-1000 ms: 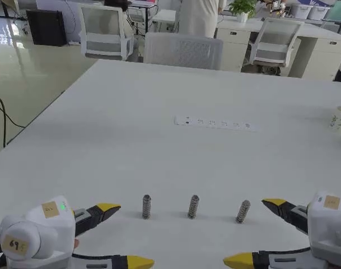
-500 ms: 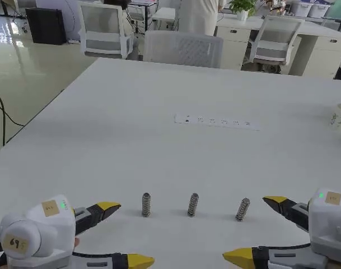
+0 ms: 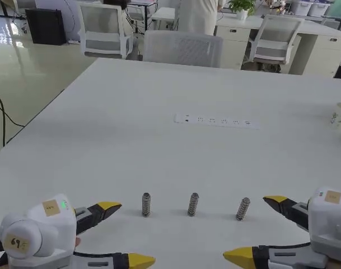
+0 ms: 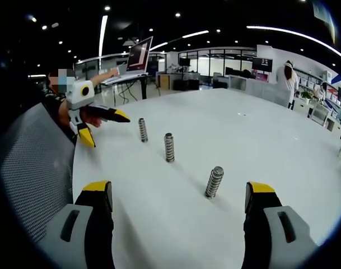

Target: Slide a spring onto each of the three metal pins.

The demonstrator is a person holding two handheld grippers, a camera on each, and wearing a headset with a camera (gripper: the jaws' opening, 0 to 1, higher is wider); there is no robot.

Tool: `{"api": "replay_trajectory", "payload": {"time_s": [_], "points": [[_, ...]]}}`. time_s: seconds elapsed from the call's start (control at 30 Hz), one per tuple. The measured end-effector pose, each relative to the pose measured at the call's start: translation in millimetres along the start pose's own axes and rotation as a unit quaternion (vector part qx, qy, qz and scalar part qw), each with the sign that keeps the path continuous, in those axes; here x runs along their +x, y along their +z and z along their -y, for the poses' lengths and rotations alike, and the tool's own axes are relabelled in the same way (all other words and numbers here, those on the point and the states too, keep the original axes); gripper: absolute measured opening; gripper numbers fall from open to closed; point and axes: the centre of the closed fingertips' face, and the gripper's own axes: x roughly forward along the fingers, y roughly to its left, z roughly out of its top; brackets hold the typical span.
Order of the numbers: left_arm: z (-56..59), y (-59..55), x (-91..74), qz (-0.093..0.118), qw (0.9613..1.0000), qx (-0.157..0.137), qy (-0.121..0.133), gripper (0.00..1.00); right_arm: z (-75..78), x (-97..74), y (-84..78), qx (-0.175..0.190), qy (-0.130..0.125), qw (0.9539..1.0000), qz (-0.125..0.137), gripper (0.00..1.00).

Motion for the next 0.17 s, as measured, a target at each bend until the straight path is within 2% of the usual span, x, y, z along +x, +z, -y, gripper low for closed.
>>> {"api": "replay_trajectory", "payload": {"time_s": [0.17], "points": [[-1.7,0.5,-0.3,0.000,1.0000,0.000,0.002,0.72,0.5,0.2,-0.6,0.003,0.000,1.0000,-0.001,0.99]]}}
